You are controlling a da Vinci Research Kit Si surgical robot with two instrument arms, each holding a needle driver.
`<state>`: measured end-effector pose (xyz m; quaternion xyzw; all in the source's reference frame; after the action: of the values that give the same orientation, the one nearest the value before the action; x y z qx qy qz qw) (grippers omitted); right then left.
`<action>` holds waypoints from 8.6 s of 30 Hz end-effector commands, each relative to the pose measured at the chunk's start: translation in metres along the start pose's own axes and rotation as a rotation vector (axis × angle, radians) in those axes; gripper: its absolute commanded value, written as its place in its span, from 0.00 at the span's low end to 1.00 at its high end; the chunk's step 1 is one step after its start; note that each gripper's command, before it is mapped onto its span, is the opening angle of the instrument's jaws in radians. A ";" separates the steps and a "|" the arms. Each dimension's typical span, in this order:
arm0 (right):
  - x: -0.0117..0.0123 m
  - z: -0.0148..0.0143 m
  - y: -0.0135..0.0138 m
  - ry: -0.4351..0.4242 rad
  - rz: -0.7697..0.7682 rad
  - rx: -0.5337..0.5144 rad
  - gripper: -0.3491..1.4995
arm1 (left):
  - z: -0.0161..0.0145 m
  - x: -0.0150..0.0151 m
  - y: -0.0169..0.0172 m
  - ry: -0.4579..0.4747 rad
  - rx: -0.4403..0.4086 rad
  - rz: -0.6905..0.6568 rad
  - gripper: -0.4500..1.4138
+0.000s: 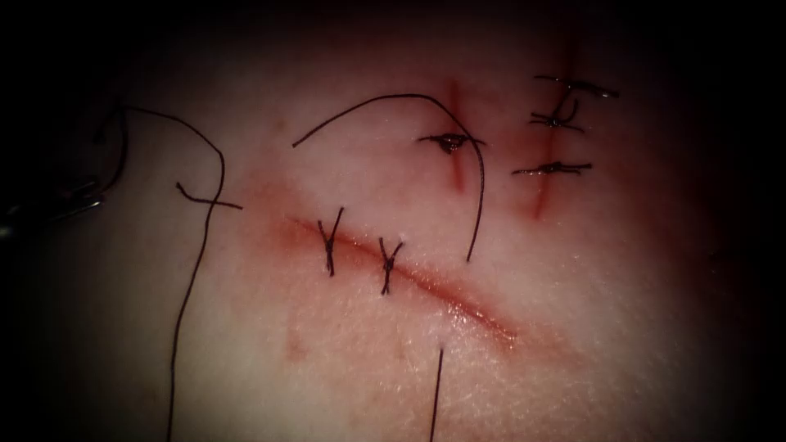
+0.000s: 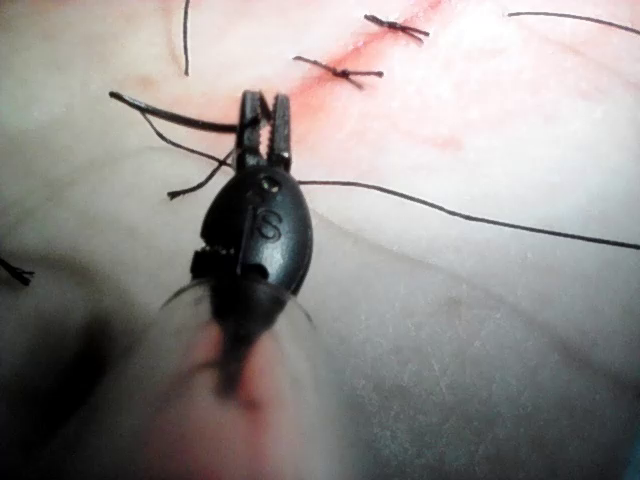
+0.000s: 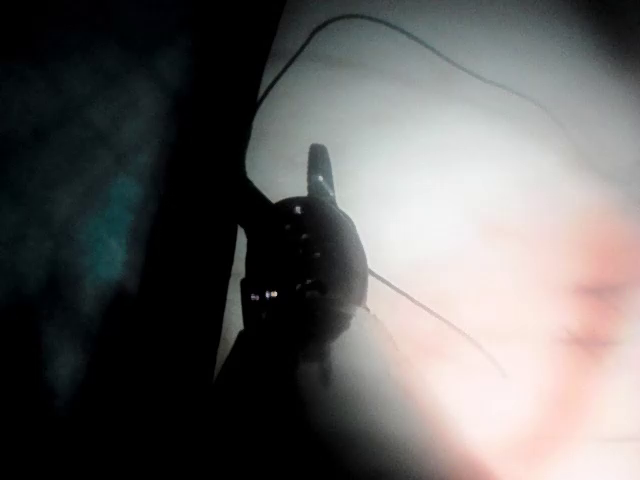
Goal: Wound Closure
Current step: Use the right end-effector to pull the suture through the incision until a short tail remains, then set down the needle with the left needle driver, then use the left needle driver to grab a length of suture, then to get a longer suture length in the left hand, use the right hand to hand over more suture.
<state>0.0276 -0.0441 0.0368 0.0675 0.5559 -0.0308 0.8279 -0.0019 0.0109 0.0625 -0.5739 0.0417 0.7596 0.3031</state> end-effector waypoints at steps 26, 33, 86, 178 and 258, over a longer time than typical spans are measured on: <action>-0.0148 0.0013 0.0137 -0.109 -0.181 -0.163 0.85 | 0.0005 -0.0006 0.0004 0.000 -0.001 -0.001 0.00; -0.0141 -0.0001 0.0125 -0.175 -0.146 -0.194 0.00 | 0.0005 -0.0006 0.0004 0.000 -0.001 -0.001 0.00; -0.0016 -0.0006 -0.0026 0.026 0.164 0.063 0.99 | 0.0008 -0.0008 0.0003 -0.004 -0.008 0.002 0.00; -0.0112 -0.0059 0.0140 -0.021 0.602 -0.438 0.89 | 0.0147 -0.0072 0.0344 -0.448 -0.082 -0.156 0.79; -0.0158 -0.0018 0.0204 -0.356 0.418 -0.548 0.00 | 0.0151 -0.0065 0.0293 -0.244 -0.003 -0.272 0.85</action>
<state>0.0216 -0.0244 0.0520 -0.0499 0.3632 0.2776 0.8880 -0.0280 -0.0092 0.0647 -0.4793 -0.0744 0.7741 0.4069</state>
